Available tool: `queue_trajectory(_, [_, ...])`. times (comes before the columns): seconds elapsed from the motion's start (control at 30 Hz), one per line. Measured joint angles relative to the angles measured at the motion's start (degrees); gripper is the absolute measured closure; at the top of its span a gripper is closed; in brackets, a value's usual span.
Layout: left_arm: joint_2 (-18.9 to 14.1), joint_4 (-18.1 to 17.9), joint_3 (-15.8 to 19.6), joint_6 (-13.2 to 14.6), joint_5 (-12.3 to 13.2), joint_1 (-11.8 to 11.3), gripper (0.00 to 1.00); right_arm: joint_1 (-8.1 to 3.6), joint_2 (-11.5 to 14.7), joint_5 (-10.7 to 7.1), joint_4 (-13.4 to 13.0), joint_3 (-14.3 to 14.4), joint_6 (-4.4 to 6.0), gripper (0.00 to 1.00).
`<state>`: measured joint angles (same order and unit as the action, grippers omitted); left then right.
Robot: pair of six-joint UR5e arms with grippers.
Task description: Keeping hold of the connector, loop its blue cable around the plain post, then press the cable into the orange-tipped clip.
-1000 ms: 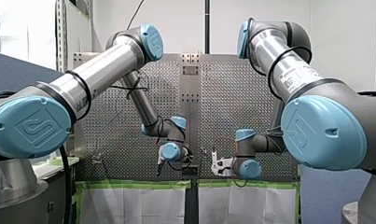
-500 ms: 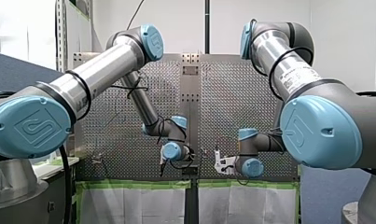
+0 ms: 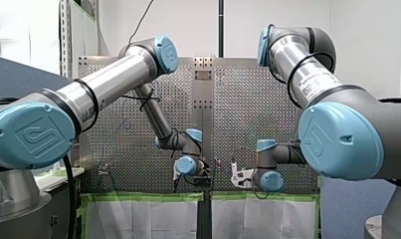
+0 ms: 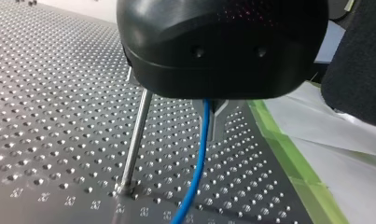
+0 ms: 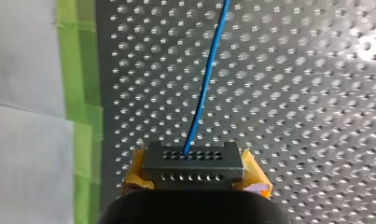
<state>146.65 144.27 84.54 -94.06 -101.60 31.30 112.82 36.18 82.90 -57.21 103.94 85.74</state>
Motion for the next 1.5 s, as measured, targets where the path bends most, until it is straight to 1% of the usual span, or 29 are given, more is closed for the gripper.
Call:
queue_trajectory(0.1, [0.00, -0.34, -0.07, -0.29, -0.04, -0.24, 1.00, -0.13, -0.84, -0.01, 0.35, -0.41, -0.37, 1.00])
queue_trajectory(0.27, [-0.01, -0.56, -0.27, -0.62, 0.17, -0.83, 1.00, -0.30, -1.17, 0.00, 1.47, -1.40, -0.97, 1.00])
queue_trajectory(0.37, [-0.01, -0.44, -0.53, -0.60, 0.27, -1.20, 1.00, -0.34, -1.18, 0.11, 2.88, -2.03, -2.00, 1.00])
queue_trajectory(0.4, [-0.01, -0.36, -0.58, -0.58, 0.28, -1.31, 1.00, -0.35, -1.18, 0.16, 3.42, -2.16, -2.49, 1.00])
queue_trajectory(0.5, [-0.02, 0.04, -0.66, -0.45, 0.30, -1.74, 1.00, -0.36, -1.20, 0.23, 4.30, -2.31, -3.37, 1.00])
queue_trajectory(0.73, [-0.04, 2.59, -0.67, 0.65, 0.36, -2.77, 1.00, -0.18, -1.17, 0.44, 4.67, -2.33, -4.44, 1.00])
queue_trajectory(0.93, [-0.14, 5.21, -0.42, 2.75, 0.31, -2.85, 1.00, 0.18, -1.15, 1.61, 5.12, -2.30, -5.79, 1.00])
queue_trajectory(1.03, [-0.26, 6.20, -0.38, 3.59, 0.20, -2.70, 1.00, 0.23, -1.17, 2.08, 5.27, -2.24, -6.13, 1.00])
queue_trajectory(1.17, [-0.74, 7.28, -0.19, 3.91, 0.03, -2.40, 1.00, 0.24, -1.10, 2.42, 5.45, -2.01, -6.44, 1.00])
queue_trajectory(1.3, [-2.10, 7.17, 0.41, 3.95, -0.31, -2.11, 1.00, 0.25, -0.94, 2.48, 5.24, -1.36, -6.78, 1.00])
queue_trajectory(1.5, [-3.68, 7.11, 0.98, 3.80, -0.41, -2.17, 1.00, 0.30, -0.38, 2.10, 4.76, -0.84, -6.88, 1.00])
